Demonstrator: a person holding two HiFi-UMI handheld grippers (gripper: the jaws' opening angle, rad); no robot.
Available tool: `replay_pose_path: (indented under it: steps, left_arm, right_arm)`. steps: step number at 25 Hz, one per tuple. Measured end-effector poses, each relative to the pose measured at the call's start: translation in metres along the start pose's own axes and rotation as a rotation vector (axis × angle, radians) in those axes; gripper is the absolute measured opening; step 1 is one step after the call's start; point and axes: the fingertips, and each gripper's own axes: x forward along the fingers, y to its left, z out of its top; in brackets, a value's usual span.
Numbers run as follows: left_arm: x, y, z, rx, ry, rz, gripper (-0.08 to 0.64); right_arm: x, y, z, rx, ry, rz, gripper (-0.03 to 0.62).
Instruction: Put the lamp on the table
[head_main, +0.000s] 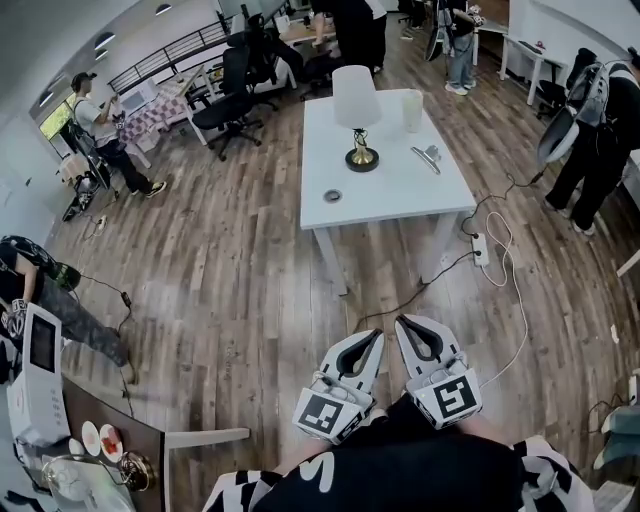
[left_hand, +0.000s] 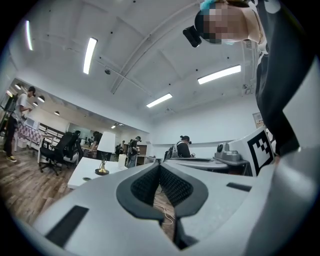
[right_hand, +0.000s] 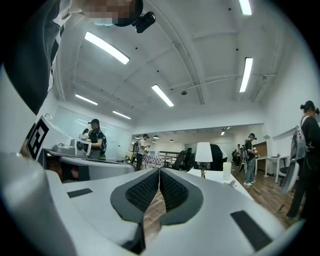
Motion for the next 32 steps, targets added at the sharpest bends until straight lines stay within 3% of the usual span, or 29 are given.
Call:
replay_pose_path:
  steps: [5, 9, 32]
  left_arm:
    - [0.0, -0.005, 0.003, -0.01, -0.01, -0.013, 0.005]
    - [-0.003, -0.012, 0.0, -0.005, 0.0, -0.032, 0.005]
    - [0.001, -0.026, -0.002, -0.003, 0.001, -0.065, 0.005]
  right_arm:
    - [-0.002, 0.002, -0.003, 0.077, 0.005, 0.017, 0.021]
    - [-0.005, 0.007, 0.001, 0.031, -0.002, 0.019, 0.019]
    - [-0.022, 0.003, -0.007, 0.031, 0.018, -0.015, 0.019]
